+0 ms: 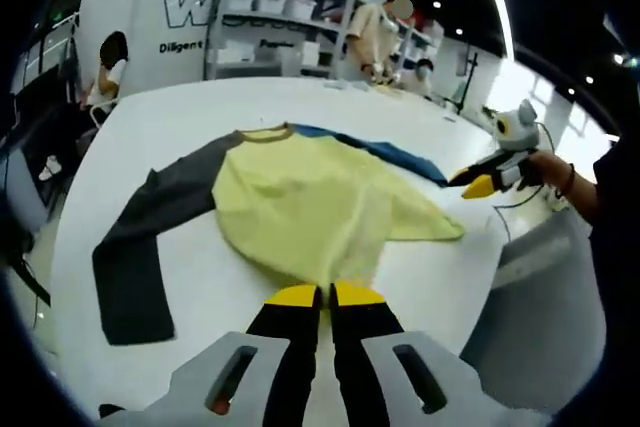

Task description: Fold the garment on the visible template until the final outline fits inside the template.

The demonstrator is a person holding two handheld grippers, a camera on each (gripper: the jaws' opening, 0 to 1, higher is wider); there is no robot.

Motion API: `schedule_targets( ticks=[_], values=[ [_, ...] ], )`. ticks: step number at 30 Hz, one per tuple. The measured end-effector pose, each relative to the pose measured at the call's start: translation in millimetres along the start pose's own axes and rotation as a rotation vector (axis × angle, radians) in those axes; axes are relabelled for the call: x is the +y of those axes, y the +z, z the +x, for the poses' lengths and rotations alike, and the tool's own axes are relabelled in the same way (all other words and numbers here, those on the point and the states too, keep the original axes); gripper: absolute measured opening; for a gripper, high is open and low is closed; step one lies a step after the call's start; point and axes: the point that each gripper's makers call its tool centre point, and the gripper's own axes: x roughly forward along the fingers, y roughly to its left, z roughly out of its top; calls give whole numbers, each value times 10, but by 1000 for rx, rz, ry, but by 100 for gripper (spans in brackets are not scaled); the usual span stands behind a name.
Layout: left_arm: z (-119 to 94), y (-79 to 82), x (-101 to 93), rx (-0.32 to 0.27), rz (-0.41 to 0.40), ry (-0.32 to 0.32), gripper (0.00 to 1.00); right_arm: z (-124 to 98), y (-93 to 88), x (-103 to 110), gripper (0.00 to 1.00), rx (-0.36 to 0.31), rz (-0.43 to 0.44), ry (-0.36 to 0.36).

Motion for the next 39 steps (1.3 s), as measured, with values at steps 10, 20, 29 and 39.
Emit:
schedule_targets(
  ticks=[10,20,29,39],
  values=[
    [-22,-211,80,86,43,50,0,2,-492,-106,35,135,63,-94],
    [-10,-340,138,137,65,77,0,48,-567,-135,24,178,81,-131],
    [-28,-452,185,172,59,99,0,57,-624,-253,0,220,5,-202],
    [-59,-650,127,242,34,127,0,-138,-565,-382,0,198,-6,-234]
  ],
)
